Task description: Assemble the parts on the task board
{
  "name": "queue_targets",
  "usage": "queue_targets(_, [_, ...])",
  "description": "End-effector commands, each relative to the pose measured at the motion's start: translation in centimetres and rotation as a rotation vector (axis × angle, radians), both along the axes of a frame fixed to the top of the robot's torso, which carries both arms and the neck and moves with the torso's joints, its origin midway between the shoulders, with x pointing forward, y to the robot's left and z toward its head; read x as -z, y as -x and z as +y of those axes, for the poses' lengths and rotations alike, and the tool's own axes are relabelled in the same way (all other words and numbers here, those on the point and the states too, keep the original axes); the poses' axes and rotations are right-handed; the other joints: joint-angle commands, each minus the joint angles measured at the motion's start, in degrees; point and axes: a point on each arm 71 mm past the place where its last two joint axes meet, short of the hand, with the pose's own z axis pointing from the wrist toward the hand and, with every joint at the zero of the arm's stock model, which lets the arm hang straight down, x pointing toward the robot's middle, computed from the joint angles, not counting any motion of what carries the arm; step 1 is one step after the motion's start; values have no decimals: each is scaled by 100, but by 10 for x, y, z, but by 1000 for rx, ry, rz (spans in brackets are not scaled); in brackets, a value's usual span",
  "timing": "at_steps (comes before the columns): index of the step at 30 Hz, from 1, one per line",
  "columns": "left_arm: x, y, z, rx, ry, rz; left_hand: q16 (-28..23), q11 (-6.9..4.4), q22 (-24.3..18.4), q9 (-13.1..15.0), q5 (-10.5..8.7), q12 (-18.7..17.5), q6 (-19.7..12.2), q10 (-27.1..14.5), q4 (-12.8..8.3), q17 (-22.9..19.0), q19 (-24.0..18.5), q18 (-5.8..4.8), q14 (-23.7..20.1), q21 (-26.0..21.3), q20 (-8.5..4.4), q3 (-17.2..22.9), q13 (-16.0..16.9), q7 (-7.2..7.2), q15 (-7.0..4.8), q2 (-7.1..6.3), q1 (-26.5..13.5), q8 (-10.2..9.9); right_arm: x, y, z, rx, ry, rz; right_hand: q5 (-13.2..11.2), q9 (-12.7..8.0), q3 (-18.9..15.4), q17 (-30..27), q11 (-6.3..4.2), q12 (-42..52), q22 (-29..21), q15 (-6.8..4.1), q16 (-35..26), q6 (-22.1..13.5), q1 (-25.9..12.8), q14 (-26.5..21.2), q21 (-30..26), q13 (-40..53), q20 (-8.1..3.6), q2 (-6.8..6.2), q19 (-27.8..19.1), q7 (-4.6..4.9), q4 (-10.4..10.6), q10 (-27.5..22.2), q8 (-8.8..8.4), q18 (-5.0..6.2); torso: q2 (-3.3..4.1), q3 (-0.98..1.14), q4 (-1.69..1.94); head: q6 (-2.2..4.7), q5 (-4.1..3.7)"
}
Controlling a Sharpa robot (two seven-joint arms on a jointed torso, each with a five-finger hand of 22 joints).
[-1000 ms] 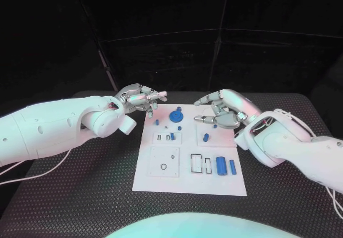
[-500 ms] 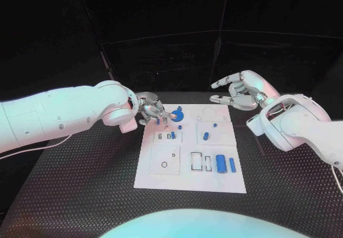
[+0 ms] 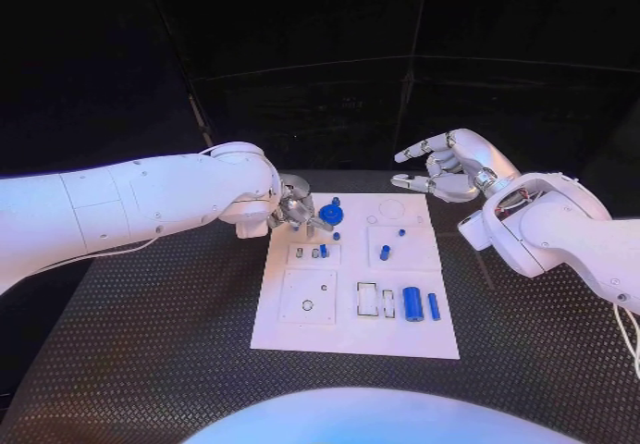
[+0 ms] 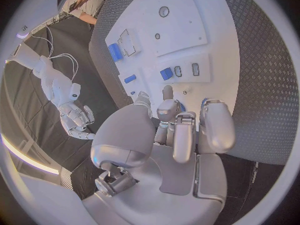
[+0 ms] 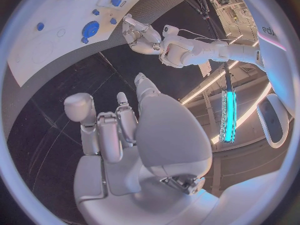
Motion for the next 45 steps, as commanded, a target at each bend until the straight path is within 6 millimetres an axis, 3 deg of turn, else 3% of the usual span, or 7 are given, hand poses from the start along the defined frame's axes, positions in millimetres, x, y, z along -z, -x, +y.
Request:
queue_targets(1, [3, -2, -3, 37, -84, 14, 31, 1, 39, 12, -8, 35, -40, 40, 4, 1370, 60, -90, 561, 36, -5, -48, 11, 1, -12, 34, -13, 29, 0, -1, 2, -2, -1, 16, 40, -5, -44, 974, 9, -32, -20, -50, -25, -9, -50, 464, -27, -7, 3, -4, -42, 5, -4, -47, 24, 59, 11, -3, -1, -14, 16])
queue_targets(15, [10, -9, -25, 89, -143, 49, 91, 14, 172, 45, -8, -54, -117, -46, -5, 1479, 114, -114, 587, 111, -4, -109, -115, 17, -5, 53, -26, 19, 1, -2, 4, -3, 2, 28, 50, -9, -59, 925, 9, -47, -93, -50, -48, -16, -62, 451, -65, -26, 2, -6, -78, 5, 5, -62, 26, 72, 36, -13, -14, -57, 61])
queue_targets(25, [14, -14, -27, 93, -167, 70, 106, 29, 223, 56, -12, -110, -169, -101, 4, 1506, 128, -123, 594, 137, 4, -159, -188, 35, 9, 60, -61, -3, 2, -2, 3, -1, 5, 32, 56, -11, -66, 905, 9, -52, -112, -50, -58, -20, -69, 446, -76, -33, 2, -5, -87, 5, 12, -68, 27, 75, 32, -16, -7, -109, 66])
queue_targets(45, [22, -18, -28, 94, -187, 104, 106, 30, 307, 76, -9, -98, -156, -89, -18, 1506, 152, -137, 594, 183, 10, -161, -175, 32, 13, 95, -36, 11, 3, -3, 3, 1, 8, 38, 62, -12, -73, 898, 9, -51, -123, -51, -62, -24, -77, 444, -84, -32, 2, -1, -92, 5, 19, -66, 29, 76, 36, -24, -2, -150, 70])
